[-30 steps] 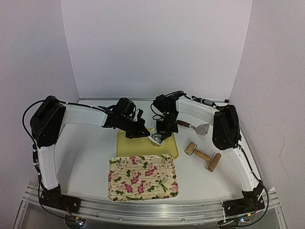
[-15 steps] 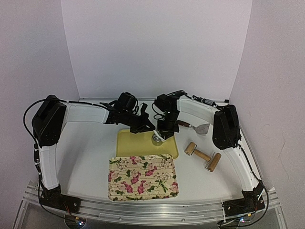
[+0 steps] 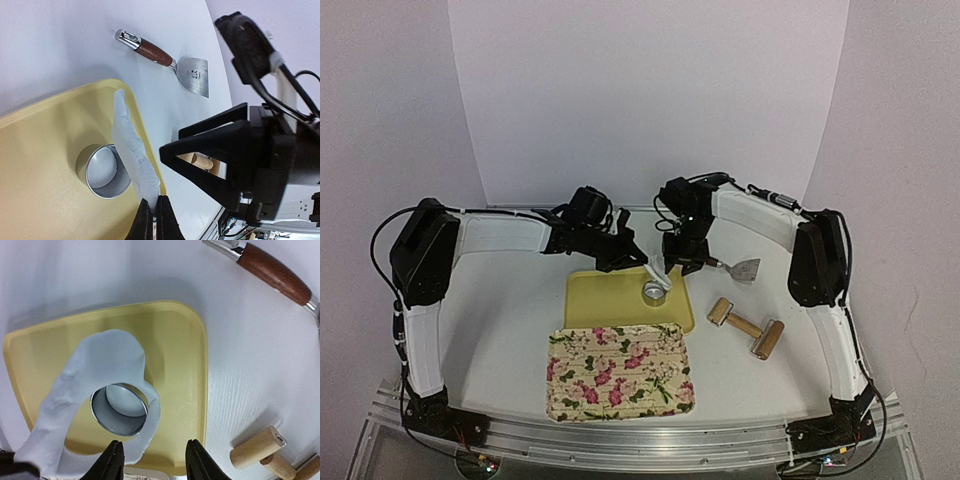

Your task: Roll out the dumpling wrappers from the dough

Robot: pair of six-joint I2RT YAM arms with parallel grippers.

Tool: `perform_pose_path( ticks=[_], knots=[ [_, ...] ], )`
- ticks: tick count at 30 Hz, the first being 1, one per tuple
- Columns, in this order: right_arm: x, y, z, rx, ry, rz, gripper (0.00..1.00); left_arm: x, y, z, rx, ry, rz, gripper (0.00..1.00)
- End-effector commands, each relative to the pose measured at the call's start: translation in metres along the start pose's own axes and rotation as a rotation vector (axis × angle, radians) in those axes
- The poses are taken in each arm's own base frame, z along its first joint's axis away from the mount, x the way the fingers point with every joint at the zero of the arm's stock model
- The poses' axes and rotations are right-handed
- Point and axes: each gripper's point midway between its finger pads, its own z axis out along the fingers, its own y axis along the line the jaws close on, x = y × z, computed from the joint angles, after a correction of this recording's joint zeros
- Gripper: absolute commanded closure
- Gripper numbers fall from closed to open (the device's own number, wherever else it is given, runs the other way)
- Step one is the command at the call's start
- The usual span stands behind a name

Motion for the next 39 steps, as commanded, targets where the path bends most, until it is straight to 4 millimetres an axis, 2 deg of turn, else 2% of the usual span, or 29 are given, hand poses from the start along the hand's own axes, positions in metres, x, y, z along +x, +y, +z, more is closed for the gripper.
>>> perform_pose_path(
  ticks=[1, 3, 6, 12, 14, 17, 19, 21, 23, 26, 28, 35, 39],
  knots=[
    [-0.016, 0.001, -0.055, -0.053, -0.146, -0.014, 0.55, -0.012, -0.023, 0.005, 0.082, 0.008, 0.035, 1.00],
    [-0.015, -0.002, -0.065, -0.066, -0.177, -0.026, 0.54, -0.014, -0.031, 0.009, 0.119, 0.016, 0.049, 1.00],
    [-0.007, -0.010, -0.070, -0.075, -0.200, -0.018, 0.52, -0.022, -0.039, 0.007, 0.129, -0.014, 0.065, 1.00],
    [0.002, -0.016, -0.079, -0.117, -0.251, 0.016, 0.50, -0.057, -0.076, -0.024, 0.222, -0.173, 0.156, 1.00],
    [0.004, -0.017, -0.079, -0.124, -0.256, 0.021, 0.50, -0.061, -0.087, -0.028, 0.268, -0.183, 0.182, 1.00],
    [0.004, -0.016, -0.080, -0.129, -0.260, 0.020, 0.50, -0.065, -0.089, -0.036, 0.263, -0.200, 0.187, 1.00],
    [0.004, -0.016, -0.082, -0.133, -0.264, 0.020, 0.50, -0.064, -0.079, -0.048, 0.212, -0.238, 0.174, 1.00],
    [0.004, -0.016, -0.081, -0.135, -0.267, 0.017, 0.49, -0.066, -0.063, -0.069, 0.121, -0.288, 0.154, 1.00],
    [0.004, -0.016, -0.078, -0.138, -0.263, 0.012, 0.48, -0.064, -0.040, -0.088, 0.013, -0.313, 0.130, 1.00],
    [0.006, -0.013, -0.070, -0.149, -0.244, 0.001, 0.48, -0.052, -0.004, -0.111, -0.072, -0.307, 0.084, 1.00],
    [0.007, -0.010, -0.064, -0.159, -0.229, -0.006, 0.47, -0.044, 0.014, -0.116, -0.074, -0.280, 0.054, 1.00],
    [0.003, 0.000, -0.029, -0.160, -0.162, -0.050, 0.45, -0.010, 0.061, -0.088, -0.129, -0.110, -0.001, 1.00],
    [-0.001, 0.008, -0.012, -0.155, -0.144, -0.080, 0.45, 0.002, 0.082, -0.075, -0.164, -0.059, -0.012, 0.99]
  ],
)
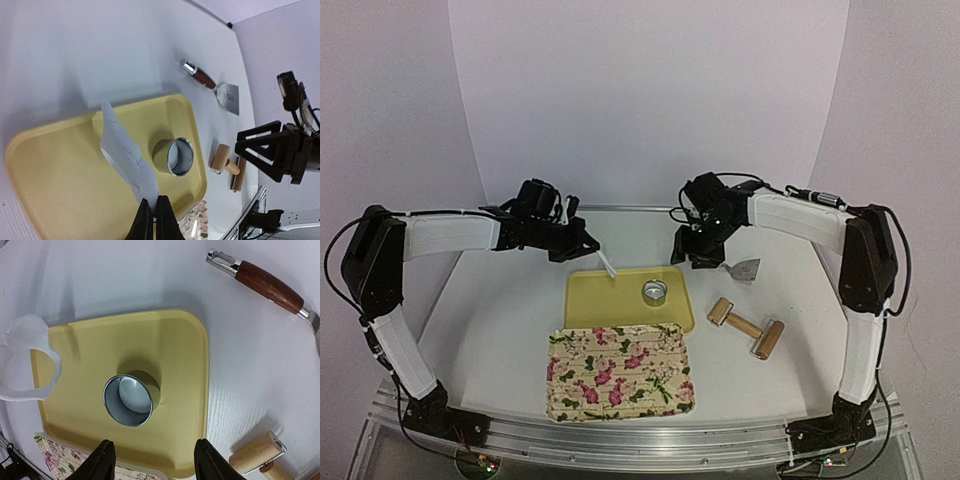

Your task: Roll out the dumpling wrappers from the dough

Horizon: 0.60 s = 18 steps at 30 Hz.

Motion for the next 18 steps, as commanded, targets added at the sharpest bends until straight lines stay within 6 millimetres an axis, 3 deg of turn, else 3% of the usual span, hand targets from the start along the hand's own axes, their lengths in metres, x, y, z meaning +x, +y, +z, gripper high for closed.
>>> perform_pose_path(
  ticks=[1, 5, 11, 18],
  knots=[
    [-0.006, 0.013, 0.021, -0.018, 0.014, -0.053, 0.46, 0.026, 0.024, 0.015, -0.044, 0.098, 0.006, 0.98],
    [-0.003, 0.011, 0.041, 0.016, 0.052, -0.073, 0.47, 0.032, 0.046, 0.020, -0.119, 0.127, -0.022, 0.86],
    [0.008, 0.008, 0.059, 0.056, 0.098, -0.089, 0.51, 0.033, 0.049, 0.007, -0.162, 0.126, -0.005, 0.46],
    [0.012, 0.004, 0.074, 0.085, 0.126, -0.105, 0.58, 0.041, 0.060, -0.015, -0.257, 0.140, -0.001, 0.29]
  ],
)
